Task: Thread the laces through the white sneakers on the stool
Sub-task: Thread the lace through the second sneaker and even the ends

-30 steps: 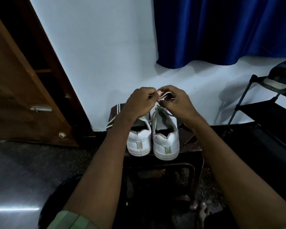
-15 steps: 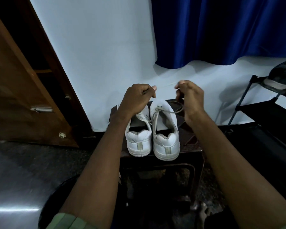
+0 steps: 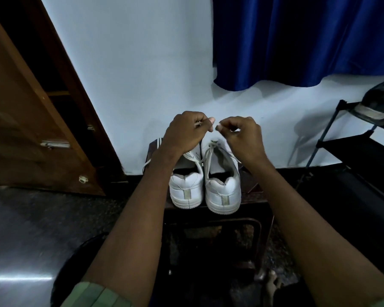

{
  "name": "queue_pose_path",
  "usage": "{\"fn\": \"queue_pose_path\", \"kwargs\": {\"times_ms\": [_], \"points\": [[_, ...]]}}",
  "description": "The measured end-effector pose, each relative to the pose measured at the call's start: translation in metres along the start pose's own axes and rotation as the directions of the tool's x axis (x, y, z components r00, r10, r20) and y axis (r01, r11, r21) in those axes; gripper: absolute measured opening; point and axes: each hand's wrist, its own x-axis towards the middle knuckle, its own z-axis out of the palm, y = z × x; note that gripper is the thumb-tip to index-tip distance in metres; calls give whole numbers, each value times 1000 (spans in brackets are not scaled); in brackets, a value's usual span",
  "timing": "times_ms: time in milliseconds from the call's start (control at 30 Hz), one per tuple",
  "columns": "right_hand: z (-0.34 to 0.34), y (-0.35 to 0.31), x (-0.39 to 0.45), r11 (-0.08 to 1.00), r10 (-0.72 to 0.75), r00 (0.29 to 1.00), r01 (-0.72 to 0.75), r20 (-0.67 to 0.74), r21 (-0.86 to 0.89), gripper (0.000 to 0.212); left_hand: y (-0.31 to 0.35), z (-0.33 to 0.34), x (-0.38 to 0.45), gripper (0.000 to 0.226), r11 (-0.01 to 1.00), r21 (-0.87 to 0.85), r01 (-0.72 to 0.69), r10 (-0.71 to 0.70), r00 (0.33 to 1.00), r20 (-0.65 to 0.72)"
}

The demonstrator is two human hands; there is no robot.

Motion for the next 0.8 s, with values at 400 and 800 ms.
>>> {"fn": "queue_pose_path", "kwargs": {"times_ms": [400,800], "points": [[-10,6,4,910,376,927,-365,-17,197,53,10,-7,10,26,689,-660,300,-305,946,111],[-11,-6,-17,940,102,935,21,339,-340,31,5,13,0,25,670,-667,327,-232,945,231]]}}
